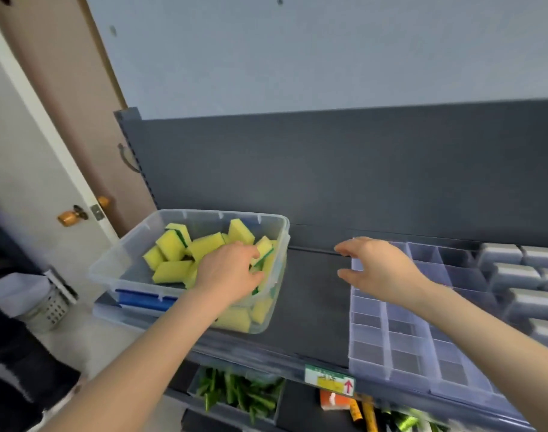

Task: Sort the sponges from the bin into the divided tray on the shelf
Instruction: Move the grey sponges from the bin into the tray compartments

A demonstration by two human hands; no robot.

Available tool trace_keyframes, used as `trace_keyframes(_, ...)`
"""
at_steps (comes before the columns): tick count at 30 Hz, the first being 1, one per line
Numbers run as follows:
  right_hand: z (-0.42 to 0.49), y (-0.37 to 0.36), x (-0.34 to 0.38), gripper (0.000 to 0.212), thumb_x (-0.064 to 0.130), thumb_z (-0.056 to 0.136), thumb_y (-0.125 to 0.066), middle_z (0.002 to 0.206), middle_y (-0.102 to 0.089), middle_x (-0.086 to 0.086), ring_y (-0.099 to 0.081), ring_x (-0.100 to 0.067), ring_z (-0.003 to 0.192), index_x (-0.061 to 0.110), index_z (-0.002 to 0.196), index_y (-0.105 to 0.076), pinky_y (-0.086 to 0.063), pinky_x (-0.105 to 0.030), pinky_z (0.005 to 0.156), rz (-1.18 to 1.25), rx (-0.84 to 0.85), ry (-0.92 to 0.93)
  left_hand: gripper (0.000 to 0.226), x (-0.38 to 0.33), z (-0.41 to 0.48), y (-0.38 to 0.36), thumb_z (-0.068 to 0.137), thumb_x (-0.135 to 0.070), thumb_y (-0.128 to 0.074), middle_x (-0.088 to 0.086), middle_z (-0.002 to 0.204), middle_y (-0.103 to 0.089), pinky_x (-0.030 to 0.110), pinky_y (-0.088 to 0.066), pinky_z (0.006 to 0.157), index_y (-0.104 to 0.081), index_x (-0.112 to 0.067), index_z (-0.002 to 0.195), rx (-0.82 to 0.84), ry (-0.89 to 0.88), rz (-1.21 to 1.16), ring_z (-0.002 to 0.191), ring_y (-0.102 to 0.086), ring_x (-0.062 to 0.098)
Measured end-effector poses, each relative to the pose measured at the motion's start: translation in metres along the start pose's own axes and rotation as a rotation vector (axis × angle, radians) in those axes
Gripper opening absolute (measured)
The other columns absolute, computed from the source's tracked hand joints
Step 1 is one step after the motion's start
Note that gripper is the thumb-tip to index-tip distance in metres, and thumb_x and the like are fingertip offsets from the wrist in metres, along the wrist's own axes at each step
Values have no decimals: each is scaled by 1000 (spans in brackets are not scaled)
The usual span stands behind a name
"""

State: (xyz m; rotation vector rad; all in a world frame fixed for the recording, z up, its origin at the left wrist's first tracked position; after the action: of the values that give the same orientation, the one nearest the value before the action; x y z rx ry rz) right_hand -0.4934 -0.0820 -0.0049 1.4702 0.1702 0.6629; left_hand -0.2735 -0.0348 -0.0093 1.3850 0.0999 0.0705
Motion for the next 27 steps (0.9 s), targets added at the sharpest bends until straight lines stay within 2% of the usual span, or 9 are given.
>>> trace_keyframes(8,50,-40,89,42,30,86,-60,126,-58,8,-57,-14,112,26,127,-54,-48,-31,91,69,14,45,35,124,4,-5,83,-50,-59,-11,113,-61,28,-46,64,-61,-34,115,31,55,-51,95,-58,14)
trace_keyframes(12,75,-64,117,41,30,85,-60,125,-59,10,-57,-14,110,27,126,-55,-50,-30,88,67,52,76,40,160,15,-23,81,-50,-60,-12,117,-61,28,-47,69,-60,-36,119,72,64,-100,100,-59,13)
trace_keyframes(17,115,-90,142,42,31,87,-58,124,-58,8,-57,-15,109,30,128,-52,-50,-29,83,33,99,148,43,183,34,-44,80,-53,-60,-12,119,-60,28,-47,72,-59,-37,120,120,82,-126,104,-58,12)
trace_keyframes(19,129,-98,149,42,29,87,-58,126,-57,7,-56,-15,111,29,129,-52,-49,-27,85,36,103,195,44,190,40,-52,80,-54,-61,-13,119,-60,28,-46,71,-58,-37,120,144,98,-122,103,-58,12)
trace_keyframes(23,154,-115,163,41,28,86,-58,127,-57,8,-53,-16,115,30,127,-53,-48,-32,90,25,141,302,50,190,52,-69,81,-53,-61,-12,122,-59,28,-47,73,-54,-34,127,250,87,-125,106,-57,12)
trace_keyframes(27,171,-131,171,42,31,83,-59,124,-57,13,-50,-14,116,34,124,-54,-42,-27,87,-40,162,411,61,176,67,-87,76,-59,-62,-9,120,-61,35,-53,78,-51,-32,129,345,42,-70,104,-58,15)
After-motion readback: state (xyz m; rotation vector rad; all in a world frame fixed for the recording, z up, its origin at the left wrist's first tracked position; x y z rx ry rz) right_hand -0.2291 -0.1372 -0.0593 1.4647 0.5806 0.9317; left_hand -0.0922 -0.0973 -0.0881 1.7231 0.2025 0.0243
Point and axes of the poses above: each hand's wrist, its own z-axis towards the middle knuckle, its own y-axis out of the back of the hand, x = y × z, the point moved 8 cm from there along z, towards the middle knuckle
